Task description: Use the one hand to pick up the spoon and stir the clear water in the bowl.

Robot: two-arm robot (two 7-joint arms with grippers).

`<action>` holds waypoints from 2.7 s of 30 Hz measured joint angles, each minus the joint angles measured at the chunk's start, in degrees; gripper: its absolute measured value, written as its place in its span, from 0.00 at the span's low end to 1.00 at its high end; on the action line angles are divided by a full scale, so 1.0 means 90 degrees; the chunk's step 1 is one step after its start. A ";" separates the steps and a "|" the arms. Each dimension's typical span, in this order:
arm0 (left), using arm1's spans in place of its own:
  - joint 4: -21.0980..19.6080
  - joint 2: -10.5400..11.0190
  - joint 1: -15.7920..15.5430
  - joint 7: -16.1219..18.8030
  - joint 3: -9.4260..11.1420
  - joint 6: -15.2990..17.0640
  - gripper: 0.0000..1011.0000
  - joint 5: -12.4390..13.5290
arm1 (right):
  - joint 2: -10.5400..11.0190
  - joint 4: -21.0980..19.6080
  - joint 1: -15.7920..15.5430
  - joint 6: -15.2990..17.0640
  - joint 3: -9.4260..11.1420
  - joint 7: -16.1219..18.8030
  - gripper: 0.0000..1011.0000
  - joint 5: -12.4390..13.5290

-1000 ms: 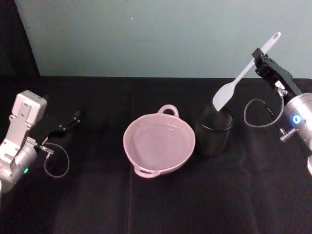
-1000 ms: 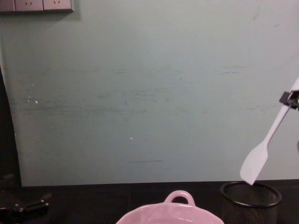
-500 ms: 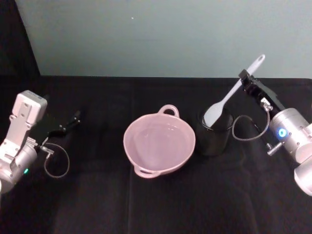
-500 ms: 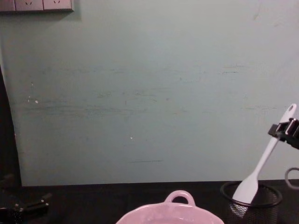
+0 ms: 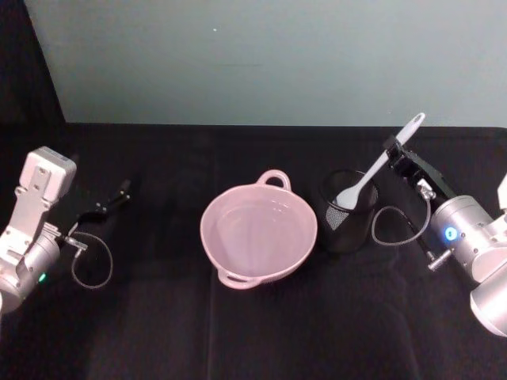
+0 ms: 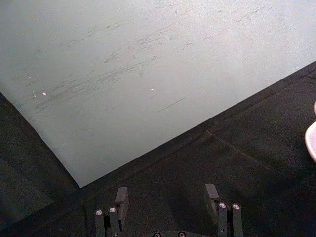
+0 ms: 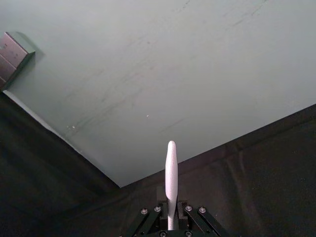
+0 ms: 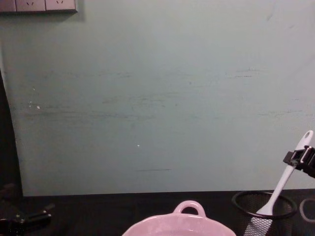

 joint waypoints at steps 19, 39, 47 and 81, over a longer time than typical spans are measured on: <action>0.0000 0.0000 0.0000 0.0000 0.0000 0.0000 1.00 0.0000 | 0.0036 0.0171 0.0009 -0.0118 -0.0162 0.0035 0.10 -0.0130; 0.0000 0.0000 0.0000 0.0000 0.0000 0.0000 1.00 0.0000 | 0.0036 0.0298 0.0058 -0.0078 -0.0211 0.0339 0.10 -0.0193; 0.0000 0.0000 0.0000 0.0000 0.0000 0.0000 1.00 0.0000 | 0.0033 0.0289 0.0057 -0.0073 -0.0208 0.0310 0.10 -0.0195; 0.0000 0.0000 0.0000 0.0000 0.0000 0.0000 1.00 0.0000 | 0.0026 0.0263 0.0051 -0.0058 -0.0206 0.0247 0.93 -0.0205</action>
